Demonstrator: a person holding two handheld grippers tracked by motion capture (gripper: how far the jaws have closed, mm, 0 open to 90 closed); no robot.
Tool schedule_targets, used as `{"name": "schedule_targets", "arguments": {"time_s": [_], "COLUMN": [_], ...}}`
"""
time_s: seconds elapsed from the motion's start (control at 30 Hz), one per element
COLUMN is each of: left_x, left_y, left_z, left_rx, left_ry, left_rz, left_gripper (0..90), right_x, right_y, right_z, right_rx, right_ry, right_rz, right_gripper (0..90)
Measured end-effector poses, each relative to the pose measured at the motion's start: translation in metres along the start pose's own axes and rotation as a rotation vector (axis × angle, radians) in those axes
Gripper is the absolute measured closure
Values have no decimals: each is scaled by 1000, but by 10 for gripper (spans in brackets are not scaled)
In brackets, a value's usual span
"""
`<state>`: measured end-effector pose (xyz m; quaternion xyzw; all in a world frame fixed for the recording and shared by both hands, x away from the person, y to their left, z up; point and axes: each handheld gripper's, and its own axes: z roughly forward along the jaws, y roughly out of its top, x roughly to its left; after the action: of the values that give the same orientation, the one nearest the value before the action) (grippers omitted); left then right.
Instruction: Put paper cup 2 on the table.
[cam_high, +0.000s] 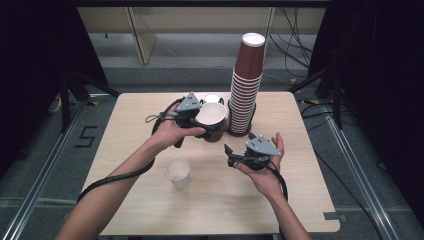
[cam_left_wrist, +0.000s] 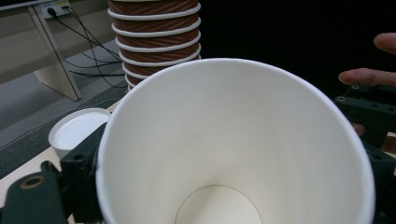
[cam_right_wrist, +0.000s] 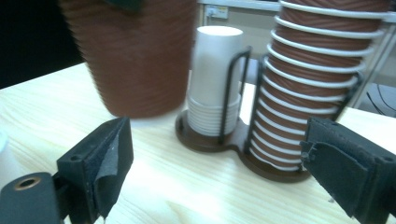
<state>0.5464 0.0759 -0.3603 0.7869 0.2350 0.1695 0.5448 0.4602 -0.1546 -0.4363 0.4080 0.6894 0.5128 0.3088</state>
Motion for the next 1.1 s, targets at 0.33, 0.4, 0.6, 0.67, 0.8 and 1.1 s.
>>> {"name": "schedule_targets", "arguments": {"time_s": [0.33,0.4,0.6,0.67,0.8,1.1], "left_x": [7,8,10,11,12,13], "left_y": [-5,-5,-8,-11,-15,-28], "left_z": [-18,-22,-31,-36,-46,-69], "left_rx": [-8,-13,-22,-25,-34,-32], "left_ry": [52,60,78,87,104,145], "left_rz": [-10,-9,-24,-26,-40,-61], "left_gripper": [119,120,121,122,122,124], "right_x": [-18,-21,-29,-32,-38,-47], "right_y": [-13,-15,-21,-23,-29,-42], "right_z": [-8,-9,-12,-12,-14,-19], "right_rx": [1,-1,12,15,27,41], "right_ry": [-47,-61,-92,-97,-132,-164], "right_rz": [53,52,82,87,94,116], "right_gripper": [137,139,144,146,147,148]}}
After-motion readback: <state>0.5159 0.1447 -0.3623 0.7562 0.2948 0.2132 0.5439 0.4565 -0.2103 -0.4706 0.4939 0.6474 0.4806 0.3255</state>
